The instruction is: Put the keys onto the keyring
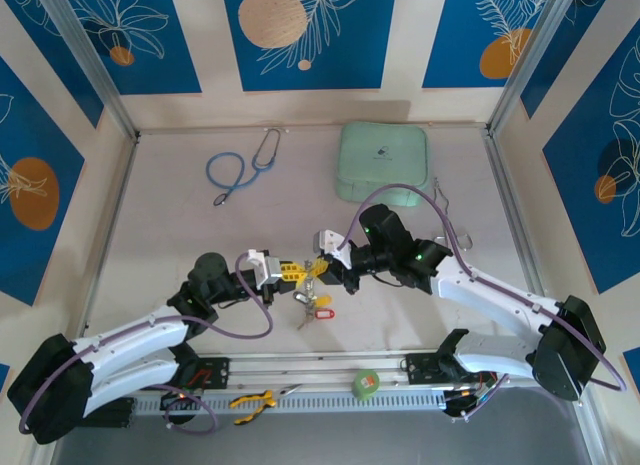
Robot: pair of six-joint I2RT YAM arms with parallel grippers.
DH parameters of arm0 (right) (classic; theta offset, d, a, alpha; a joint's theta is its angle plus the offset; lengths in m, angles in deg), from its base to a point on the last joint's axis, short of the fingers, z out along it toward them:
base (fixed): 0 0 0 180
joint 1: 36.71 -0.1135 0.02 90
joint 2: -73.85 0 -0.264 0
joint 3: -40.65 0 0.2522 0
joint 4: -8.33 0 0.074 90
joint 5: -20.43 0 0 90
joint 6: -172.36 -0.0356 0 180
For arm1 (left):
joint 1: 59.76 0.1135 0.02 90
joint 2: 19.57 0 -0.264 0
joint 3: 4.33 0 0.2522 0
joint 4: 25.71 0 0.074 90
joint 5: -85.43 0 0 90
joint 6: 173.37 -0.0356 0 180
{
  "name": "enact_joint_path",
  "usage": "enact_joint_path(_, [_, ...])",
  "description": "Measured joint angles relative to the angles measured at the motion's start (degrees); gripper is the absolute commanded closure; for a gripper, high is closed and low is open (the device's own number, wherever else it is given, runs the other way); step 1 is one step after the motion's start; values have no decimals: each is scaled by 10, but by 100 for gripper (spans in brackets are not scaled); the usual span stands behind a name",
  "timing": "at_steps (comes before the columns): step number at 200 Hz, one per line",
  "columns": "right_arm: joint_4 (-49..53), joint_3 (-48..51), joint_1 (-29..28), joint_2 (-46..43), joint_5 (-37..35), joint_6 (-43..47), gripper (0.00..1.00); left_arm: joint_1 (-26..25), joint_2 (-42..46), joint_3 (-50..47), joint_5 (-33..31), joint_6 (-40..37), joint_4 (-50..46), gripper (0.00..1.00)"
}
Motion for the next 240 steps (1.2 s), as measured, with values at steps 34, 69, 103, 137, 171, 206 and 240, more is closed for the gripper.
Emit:
enact_joint_path(34, [24, -10, 2, 8, 1, 12, 100, 0, 9, 0, -12, -14, -26, 73])
enact_joint_path(69, [86, -37, 0, 33, -20, 39, 100, 0, 41, 20, -42, -50, -133, 73])
enact_joint_path(103, [134, -68, -12, 47, -49, 67, 100, 0, 58, 50, -60, -82, -223, 72])
enact_joint_path(137, [172, -107, -31, 76, -74, 99, 100, 0, 54, 68, -59, -98, -269, 71])
enact_joint_path(171, [193, -131, -36, 95, -87, 127, 100, 0, 33, 83, -53, -107, -285, 75])
enact_joint_path(206, [206, -137, -37, 95, -89, 144, 100, 0, 19, 85, -48, -112, -287, 82])
enact_joint_path(240, [213, -148, -40, 103, -89, 154, 100, 0, 12, 85, -44, -112, -287, 83])
